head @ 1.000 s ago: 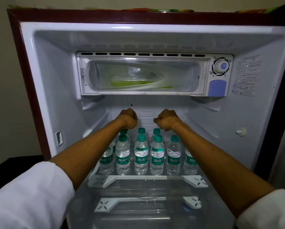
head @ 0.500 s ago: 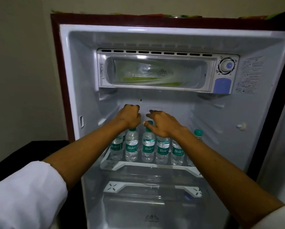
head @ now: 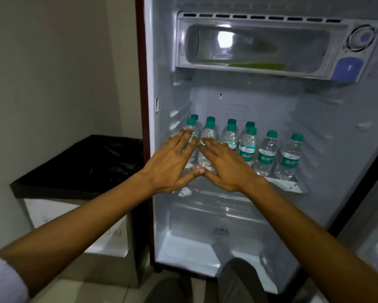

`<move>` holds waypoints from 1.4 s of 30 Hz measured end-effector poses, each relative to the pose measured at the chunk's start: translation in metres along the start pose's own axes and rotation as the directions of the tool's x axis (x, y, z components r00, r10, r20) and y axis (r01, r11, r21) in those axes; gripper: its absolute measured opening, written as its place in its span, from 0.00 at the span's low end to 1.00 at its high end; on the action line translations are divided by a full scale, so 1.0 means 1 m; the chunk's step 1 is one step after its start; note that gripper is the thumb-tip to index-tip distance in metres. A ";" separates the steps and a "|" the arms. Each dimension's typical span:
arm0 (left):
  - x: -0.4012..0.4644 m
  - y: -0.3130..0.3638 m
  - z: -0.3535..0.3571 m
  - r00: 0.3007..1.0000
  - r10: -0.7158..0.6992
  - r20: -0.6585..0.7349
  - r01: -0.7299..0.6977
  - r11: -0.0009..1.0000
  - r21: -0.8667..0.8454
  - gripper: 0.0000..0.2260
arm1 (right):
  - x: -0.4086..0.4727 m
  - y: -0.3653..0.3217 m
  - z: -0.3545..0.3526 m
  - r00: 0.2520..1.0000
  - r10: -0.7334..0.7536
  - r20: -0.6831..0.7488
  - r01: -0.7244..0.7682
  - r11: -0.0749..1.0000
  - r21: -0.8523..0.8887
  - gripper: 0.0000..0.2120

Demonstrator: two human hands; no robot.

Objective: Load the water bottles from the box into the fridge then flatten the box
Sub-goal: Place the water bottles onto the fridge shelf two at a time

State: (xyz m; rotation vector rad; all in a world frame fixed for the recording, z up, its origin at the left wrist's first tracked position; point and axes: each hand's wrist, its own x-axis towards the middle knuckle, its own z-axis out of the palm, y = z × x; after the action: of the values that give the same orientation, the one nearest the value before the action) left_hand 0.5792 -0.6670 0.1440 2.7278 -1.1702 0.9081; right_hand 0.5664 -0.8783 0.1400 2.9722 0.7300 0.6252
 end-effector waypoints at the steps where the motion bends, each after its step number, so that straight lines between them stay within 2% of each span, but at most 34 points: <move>1: -0.015 0.002 0.001 1.000 0.001 0.007 0.000 1.000 -0.004 0.39 | -0.005 -0.009 0.006 1.000 -0.014 0.003 0.014 1.000 0.005 0.41; 7: -0.090 0.007 0.002 0.998 0.043 0.047 -0.043 0.999 -0.018 0.41 | -0.026 -0.063 0.045 0.989 -0.141 0.034 0.138 0.987 0.083 0.38; 11: -0.128 -0.001 0.000 0.999 0.001 0.049 -0.002 1.000 0.023 0.42 | -0.025 -0.099 0.069 0.955 -0.298 0.007 0.294 0.946 0.136 0.34; 15: -0.170 -0.012 -0.003 0.990 -0.106 0.095 0.099 0.992 0.080 0.42 | -0.010 -0.130 0.090 0.901 -0.435 -0.012 0.430 0.886 0.175 0.32; 18: -0.208 -0.021 -0.007 0.967 -0.219 0.129 0.209 0.974 0.087 0.43 | -0.001 -0.164 0.107 0.853 -0.521 0.012 0.509 0.838 0.197 0.34; 22: -0.270 -0.025 -0.017 0.924 -0.346 0.161 0.331 0.937 0.115 0.43 | 0.003 -0.221 0.139 0.770 -0.634 -0.076 0.618 0.711 0.336 0.31; 25: -0.316 -0.021 -0.028 0.858 -0.466 0.215 0.442 0.884 0.154 0.43 | 0.002 -0.270 0.154 0.699 -0.712 -0.066 0.676 0.628 0.385 0.31; 30: -0.401 -0.003 -0.041 0.730 -0.629 0.266 0.594 0.777 0.209 0.42 | -0.010 -0.346 0.169 0.537 -0.844 -0.007 0.776 0.491 0.396 0.32; 34: -0.463 0.022 -0.050 0.578 -0.752 0.318 0.704 0.656 0.271 0.43 | -0.034 -0.396 0.188 0.434 -0.901 0.017 0.800 0.394 0.452 0.33; 39: -0.532 0.067 -0.053 0.394 -0.834 0.386 0.800 0.518 0.304 0.44 | -0.062 -0.445 0.205 0.273 -0.961 0.047 0.818 0.258 0.514 0.35; 42: -0.565 0.097 -0.047 0.277 -0.858 0.432 0.829 0.441 0.344 0.44 | -0.077 -0.470 0.207 0.175 -0.973 0.152 0.807 0.230 0.544 0.39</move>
State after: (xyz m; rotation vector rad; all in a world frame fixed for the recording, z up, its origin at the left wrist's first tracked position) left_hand 0.1828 -0.3561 -0.1334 3.0214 0.5062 -0.0580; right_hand 0.3764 -0.4779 -0.1316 1.9292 2.4047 -0.3866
